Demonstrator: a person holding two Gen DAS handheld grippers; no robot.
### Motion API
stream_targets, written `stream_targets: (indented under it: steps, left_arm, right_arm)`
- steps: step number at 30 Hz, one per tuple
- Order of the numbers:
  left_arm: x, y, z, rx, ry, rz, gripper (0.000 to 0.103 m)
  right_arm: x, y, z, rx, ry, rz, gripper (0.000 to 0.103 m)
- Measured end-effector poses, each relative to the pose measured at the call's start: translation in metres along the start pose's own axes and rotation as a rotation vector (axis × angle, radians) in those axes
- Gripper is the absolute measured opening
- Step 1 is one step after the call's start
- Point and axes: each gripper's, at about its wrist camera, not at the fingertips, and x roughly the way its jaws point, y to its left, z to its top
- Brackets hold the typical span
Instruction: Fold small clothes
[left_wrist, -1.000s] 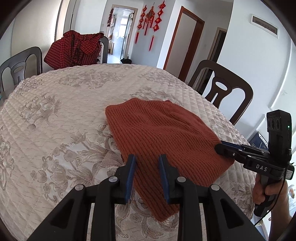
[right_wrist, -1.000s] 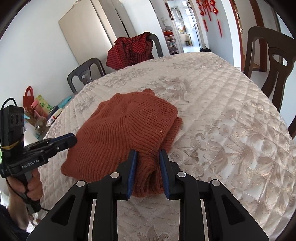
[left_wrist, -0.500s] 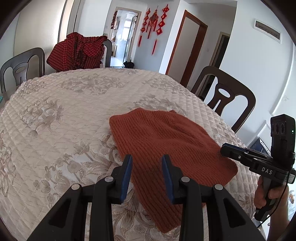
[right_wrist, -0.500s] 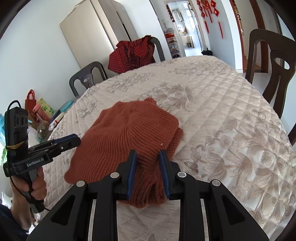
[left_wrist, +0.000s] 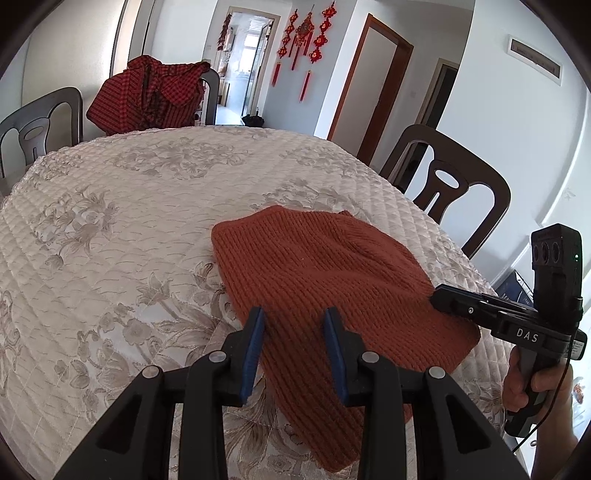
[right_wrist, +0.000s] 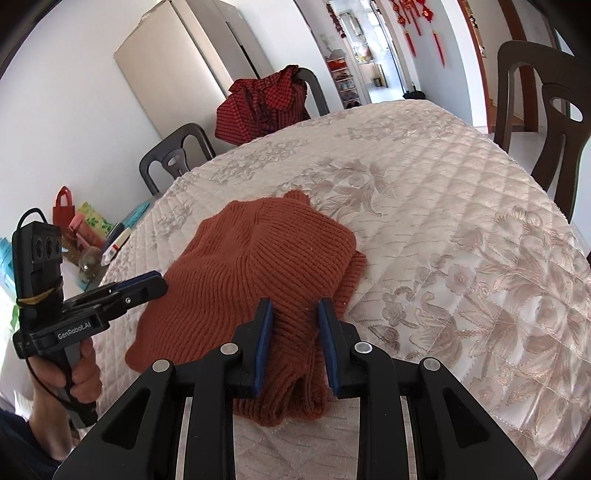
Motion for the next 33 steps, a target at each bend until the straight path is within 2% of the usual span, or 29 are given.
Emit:
stream_targets:
  steps: [5, 6, 9, 10, 13, 20, 22, 33]
  left_arm:
    - [-0.002, 0.004, 0.003, -0.012, -0.015, 0.009, 0.036]
    - [-0.002, 0.005, 0.004, -0.017, -0.016, 0.012, 0.04]
    - [-0.002, 0.01, 0.006, -0.038, -0.017, 0.005, 0.044]
    - [-0.001, 0.012, 0.006, -0.046, -0.014, 0.002, 0.044]
    - [0.003, 0.017, 0.004, -0.063, 0.0, -0.012, 0.045]
    - [0.012, 0.03, -0.003, -0.129, 0.026, -0.074, 0.056]
    - [0.013, 0.032, -0.003, -0.136, 0.031, -0.083, 0.056]
    - [0.017, 0.033, -0.005, -0.148, 0.029, -0.092, 0.059]
  right_arm:
    - [0.001, 0.002, 0.005, -0.007, 0.001, -0.005, 0.026]
    - [0.001, 0.002, 0.006, -0.008, 0.001, -0.009, 0.026]
    - [0.004, -0.001, 0.01, 0.004, 0.003, -0.02, 0.046]
    - [0.004, -0.003, 0.011, 0.013, 0.0, -0.021, 0.047]
    - [0.005, -0.009, 0.014, 0.039, 0.0, -0.004, 0.047]
    - [0.021, -0.029, 0.027, 0.098, 0.034, 0.052, 0.05]
    - [0.026, -0.035, 0.03, 0.121, 0.043, 0.07, 0.053]
    - [0.039, -0.054, 0.039, 0.206, 0.077, 0.178, 0.055]
